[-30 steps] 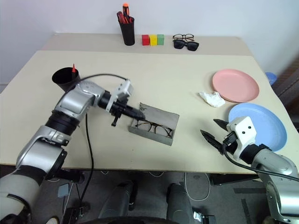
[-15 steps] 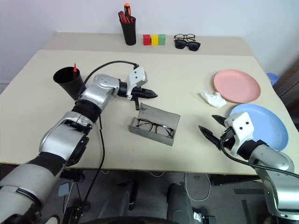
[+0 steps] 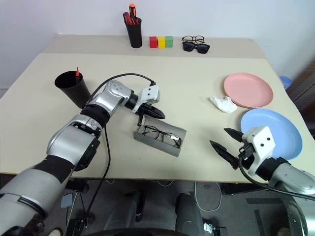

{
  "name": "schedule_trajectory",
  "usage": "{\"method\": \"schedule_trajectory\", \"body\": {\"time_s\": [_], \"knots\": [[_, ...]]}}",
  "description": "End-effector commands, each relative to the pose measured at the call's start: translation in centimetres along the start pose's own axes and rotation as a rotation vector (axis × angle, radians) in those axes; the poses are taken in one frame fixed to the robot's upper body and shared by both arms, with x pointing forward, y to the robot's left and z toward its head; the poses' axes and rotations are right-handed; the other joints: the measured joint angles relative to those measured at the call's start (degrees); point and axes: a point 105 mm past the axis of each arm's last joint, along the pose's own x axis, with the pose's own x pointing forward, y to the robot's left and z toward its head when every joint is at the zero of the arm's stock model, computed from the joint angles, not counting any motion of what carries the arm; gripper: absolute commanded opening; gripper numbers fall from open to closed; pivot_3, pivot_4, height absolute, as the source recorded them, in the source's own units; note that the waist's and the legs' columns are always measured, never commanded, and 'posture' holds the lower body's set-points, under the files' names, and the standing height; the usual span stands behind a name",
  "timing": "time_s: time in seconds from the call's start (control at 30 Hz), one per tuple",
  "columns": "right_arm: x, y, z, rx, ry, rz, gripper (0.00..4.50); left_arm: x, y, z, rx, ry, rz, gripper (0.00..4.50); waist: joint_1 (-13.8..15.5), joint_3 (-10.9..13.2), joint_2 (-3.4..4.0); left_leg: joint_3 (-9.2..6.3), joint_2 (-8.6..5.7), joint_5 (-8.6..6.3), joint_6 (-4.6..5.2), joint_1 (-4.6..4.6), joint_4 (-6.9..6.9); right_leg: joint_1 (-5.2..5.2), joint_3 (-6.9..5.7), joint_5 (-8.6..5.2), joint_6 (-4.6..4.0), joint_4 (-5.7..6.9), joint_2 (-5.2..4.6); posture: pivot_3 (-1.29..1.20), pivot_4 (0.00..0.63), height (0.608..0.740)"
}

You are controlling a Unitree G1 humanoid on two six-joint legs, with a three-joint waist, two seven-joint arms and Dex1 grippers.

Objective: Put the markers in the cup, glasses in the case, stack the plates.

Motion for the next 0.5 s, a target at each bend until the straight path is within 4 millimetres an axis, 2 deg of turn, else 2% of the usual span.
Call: {"method": "schedule_trajectory", "body": {"time_s": [0.03,0.2,0.37,0.43,0.5], "knots": [[-1.2,0.8,1.4,-0.039,-0.044,0.047,3.23,-1.2,-0.5,0.7,0.017,-0.014,-0.067,0.05,0.0,0.0,0.00,0.00,0.00,0.00,0.00,0.00,0.00,0.00,0.00,0.00,0.00,0.00,0.00,0.00,0.150,0.740],[-2.1,0.4,0.4,-0.020,-0.027,0.027,3.23,-1.4,-2.3,-0.5,0.008,0.015,-0.164,0.05,-0.1,0.0,0.01,0.00,0.00,0.00,0.00,0.00,0.02,0.01,0.01,-0.08,-0.16,0.00,0.00,0.00,0.150,0.740],[-2.3,-1.2,-1.7,0.010,0.024,-0.067,3.23,-1.2,-4.4,-1.9,0.003,0.034,-0.207,0.05,0.0,0.0,0.04,-0.02,0.03,0.00,0.00,0.06,0.01,0.06,0.02,-0.09,-0.19,0.03,0.00,0.00,0.150,0.740],[-2.4,-1.9,-2.4,0.019,0.045,-0.103,3.23,-1.4,-4.8,-1.9,0.003,0.026,-0.206,0.05,-0.1,0.0,0.05,-0.02,0.02,0.00,0.00,0.07,0.02,0.07,0.02,-0.09,-0.19,0.03,0.00,0.00,0.150,0.740],[-2.4,-3.0,-3.0,0.007,0.057,-0.158,3.23,-1.7,-4.6,-0.8,0.019,-0.037,-0.156,0.05,0.0,0.0,0.06,-0.02,0.02,0.00,0.00,0.08,0.01,0.07,0.03,-0.10,-0.21,0.03,0.00,0.00,0.150,0.740]]}}
